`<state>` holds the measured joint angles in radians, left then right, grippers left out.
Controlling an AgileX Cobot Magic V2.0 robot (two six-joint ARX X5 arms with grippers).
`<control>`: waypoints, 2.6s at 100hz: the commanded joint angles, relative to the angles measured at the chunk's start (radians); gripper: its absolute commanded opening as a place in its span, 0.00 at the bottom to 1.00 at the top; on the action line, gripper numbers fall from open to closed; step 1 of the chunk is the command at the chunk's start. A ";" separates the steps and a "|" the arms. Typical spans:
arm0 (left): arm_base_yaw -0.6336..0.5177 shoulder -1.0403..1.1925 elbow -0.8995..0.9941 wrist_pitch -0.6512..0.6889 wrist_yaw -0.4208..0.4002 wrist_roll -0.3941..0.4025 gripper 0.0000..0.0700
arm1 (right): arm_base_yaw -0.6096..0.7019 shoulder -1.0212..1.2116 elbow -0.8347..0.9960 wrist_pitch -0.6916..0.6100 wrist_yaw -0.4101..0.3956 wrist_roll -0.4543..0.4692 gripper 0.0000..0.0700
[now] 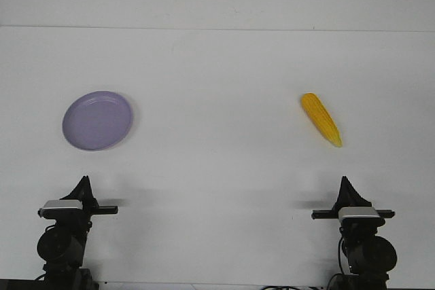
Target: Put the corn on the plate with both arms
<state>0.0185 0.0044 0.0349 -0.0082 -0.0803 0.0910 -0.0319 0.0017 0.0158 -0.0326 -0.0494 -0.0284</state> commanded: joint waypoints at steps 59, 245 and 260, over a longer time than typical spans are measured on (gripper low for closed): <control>0.000 -0.001 -0.021 0.010 0.000 -0.191 0.02 | 0.000 0.000 -0.003 0.011 0.000 0.013 0.01; 0.378 1.674 1.068 -0.129 0.220 -0.253 0.72 | 0.000 0.000 -0.003 0.011 0.000 0.013 0.01; 0.373 1.714 1.068 -0.107 0.220 -0.253 0.71 | 0.000 0.000 -0.003 0.011 0.000 0.013 0.01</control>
<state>0.3916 1.6920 1.0809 -0.1246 0.1349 -0.1734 -0.0319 0.0017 0.0158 -0.0326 -0.0494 -0.0284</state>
